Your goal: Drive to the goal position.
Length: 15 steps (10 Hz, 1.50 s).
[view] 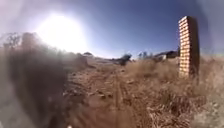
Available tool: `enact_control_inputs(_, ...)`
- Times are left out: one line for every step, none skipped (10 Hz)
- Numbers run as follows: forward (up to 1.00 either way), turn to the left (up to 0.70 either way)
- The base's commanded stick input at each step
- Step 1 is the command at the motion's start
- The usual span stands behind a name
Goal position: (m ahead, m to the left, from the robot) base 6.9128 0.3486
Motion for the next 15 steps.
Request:
enact_control_inputs(0.50, 0.00)
enact_control_inputs(0.50, 0.00)
enact_control_inputs(0.50, 0.00)
enact_control_inputs(0.50, 0.00)
enact_control_inputs(0.50, 0.00)
enact_control_inputs(0.50, -0.48)
enact_control_inputs(0.50, -0.34)
enact_control_inputs(0.50, -0.15)
enact_control_inputs(0.50, 0.00)
enact_control_inputs(0.50, 0.00)
enact_control_inputs(0.50, 0.00)
enact_control_inputs(0.50, 0.00)
enact_control_inputs(0.50, 0.00)
enact_control_inputs(0.50, 0.00)
enact_control_inputs(0.50, 0.00)
